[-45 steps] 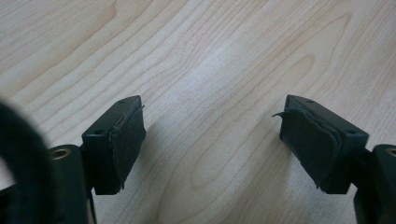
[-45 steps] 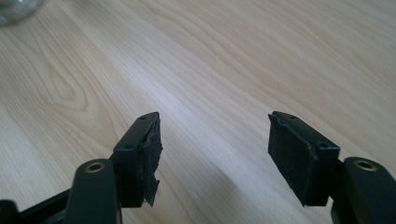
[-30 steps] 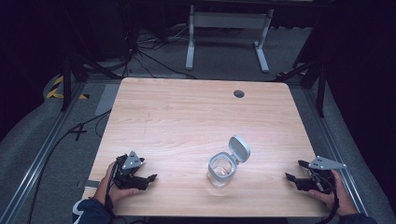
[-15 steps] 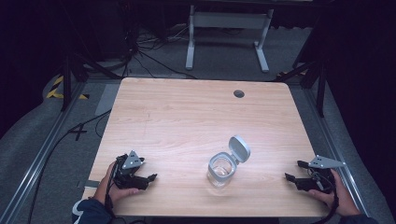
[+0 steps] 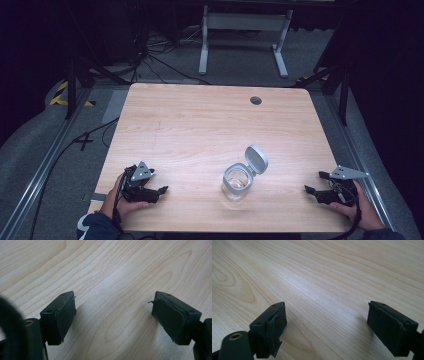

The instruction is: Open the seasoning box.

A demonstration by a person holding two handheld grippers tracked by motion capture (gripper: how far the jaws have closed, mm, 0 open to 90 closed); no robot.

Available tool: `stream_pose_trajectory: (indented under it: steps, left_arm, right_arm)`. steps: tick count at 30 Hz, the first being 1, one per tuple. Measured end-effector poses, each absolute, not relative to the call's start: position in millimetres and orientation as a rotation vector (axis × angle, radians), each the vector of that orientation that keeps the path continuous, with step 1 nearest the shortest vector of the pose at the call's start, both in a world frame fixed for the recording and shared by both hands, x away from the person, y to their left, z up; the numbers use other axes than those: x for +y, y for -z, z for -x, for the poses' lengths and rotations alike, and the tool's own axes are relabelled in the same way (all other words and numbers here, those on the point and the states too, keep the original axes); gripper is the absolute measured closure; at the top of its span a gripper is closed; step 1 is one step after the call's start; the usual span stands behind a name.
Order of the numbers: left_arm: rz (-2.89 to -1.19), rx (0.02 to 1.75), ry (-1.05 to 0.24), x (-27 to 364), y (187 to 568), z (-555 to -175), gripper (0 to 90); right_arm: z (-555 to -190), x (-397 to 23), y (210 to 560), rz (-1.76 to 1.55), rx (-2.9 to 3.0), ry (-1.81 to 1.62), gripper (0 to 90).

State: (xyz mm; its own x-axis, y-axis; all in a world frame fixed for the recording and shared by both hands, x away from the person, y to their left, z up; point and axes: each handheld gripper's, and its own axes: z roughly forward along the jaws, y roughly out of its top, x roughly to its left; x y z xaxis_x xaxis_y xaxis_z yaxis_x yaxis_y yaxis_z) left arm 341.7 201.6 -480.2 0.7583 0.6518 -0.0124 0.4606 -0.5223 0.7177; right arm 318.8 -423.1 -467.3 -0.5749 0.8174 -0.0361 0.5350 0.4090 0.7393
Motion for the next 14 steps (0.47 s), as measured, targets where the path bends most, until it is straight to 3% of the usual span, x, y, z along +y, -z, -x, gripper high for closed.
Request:
stream_pose_trajectory:
  steps: [14]
  left_arm:
    - [-2.194, 0.869, -0.352, 200.3, 480.9, -342.4, 19.6]
  right_arm:
    - [-318.7, -422.7, 467.4, -1.161, 2.274, -0.980, 15.2]
